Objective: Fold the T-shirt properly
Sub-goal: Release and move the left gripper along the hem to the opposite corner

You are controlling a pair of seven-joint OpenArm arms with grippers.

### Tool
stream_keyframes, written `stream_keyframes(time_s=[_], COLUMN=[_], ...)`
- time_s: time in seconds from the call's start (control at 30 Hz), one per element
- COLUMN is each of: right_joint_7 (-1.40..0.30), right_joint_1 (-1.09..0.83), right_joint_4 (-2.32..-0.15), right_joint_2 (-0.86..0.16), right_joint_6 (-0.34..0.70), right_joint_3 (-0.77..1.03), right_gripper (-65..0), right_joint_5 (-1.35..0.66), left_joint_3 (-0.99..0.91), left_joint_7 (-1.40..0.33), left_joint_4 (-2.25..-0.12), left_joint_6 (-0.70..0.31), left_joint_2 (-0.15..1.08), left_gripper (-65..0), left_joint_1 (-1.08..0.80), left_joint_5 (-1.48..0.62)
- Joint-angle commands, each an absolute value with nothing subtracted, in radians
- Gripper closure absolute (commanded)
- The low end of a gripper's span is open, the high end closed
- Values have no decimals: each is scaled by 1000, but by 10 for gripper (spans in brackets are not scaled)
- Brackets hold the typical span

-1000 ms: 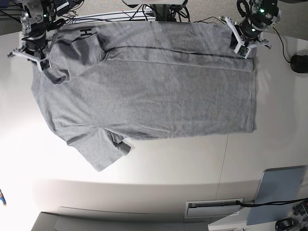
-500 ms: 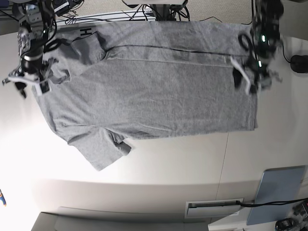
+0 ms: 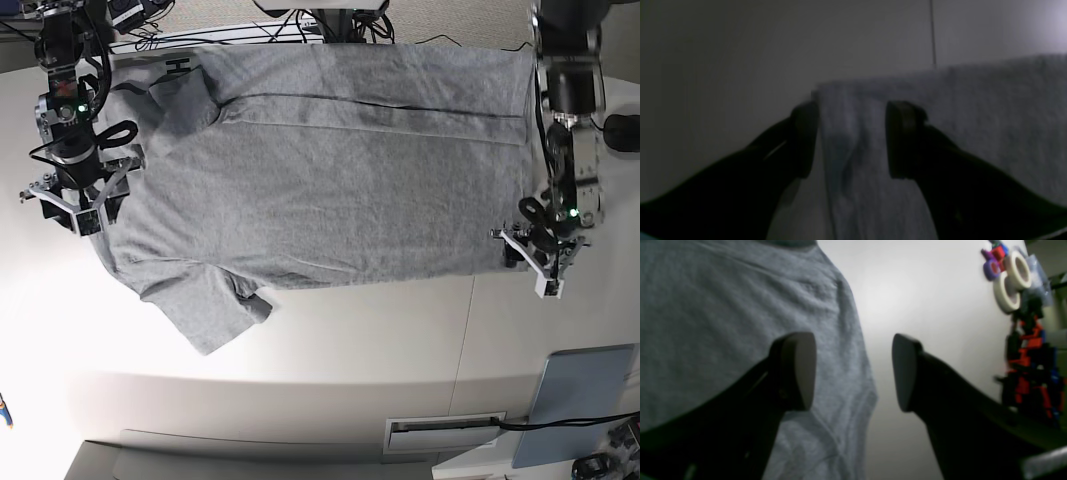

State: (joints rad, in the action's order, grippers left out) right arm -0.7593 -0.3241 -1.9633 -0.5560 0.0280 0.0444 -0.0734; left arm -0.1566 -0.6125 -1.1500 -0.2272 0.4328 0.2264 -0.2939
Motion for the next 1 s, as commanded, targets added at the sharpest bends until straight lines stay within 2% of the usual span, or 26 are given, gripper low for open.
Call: stream_keyframes(time_s=[0.0,0.1,0.33,0.5,0.7,0.73,0.97], right_joint_7=[-744,-751,-752,-748,-726,-725,-728], right_joint_1=[-316,-316,-316,-316,-313,-308,-203], right_joint_4=[-1976,-1976,-1976,-1976,-1967,-1960,-1835], right_joint_2=[-574,-574,-574,-574,-574,-574,-574], right_joint_6=[20,20,20,20,20,22,68], right_joint_3=[54,54,54,54,54,54,54], right_gripper=[-354,-354,-354,-354,-354,-354,-354], right_joint_5=[-60,-60,-60,-60,-60,-60,-73], left_joint_3=[-162,-162,-162,-162,-162,-162,-162], left_joint_7=[-596,-606,-687,-697,-681,-679,-610], left_joint_4=[-1132,-1045,-984,-984,-984,-984,-984], left_joint_6=[-216,-177,-291,-295,-313,-314,-323], left_joint_2=[452,453,451,451,452,452,452], left_gripper=[-335,-335,-318,-219,-16,0,0], left_joint_1=[277,329,348,349,349,349,349], left_joint_5=[-296,-288,-293,-343,-367,-366,-326])
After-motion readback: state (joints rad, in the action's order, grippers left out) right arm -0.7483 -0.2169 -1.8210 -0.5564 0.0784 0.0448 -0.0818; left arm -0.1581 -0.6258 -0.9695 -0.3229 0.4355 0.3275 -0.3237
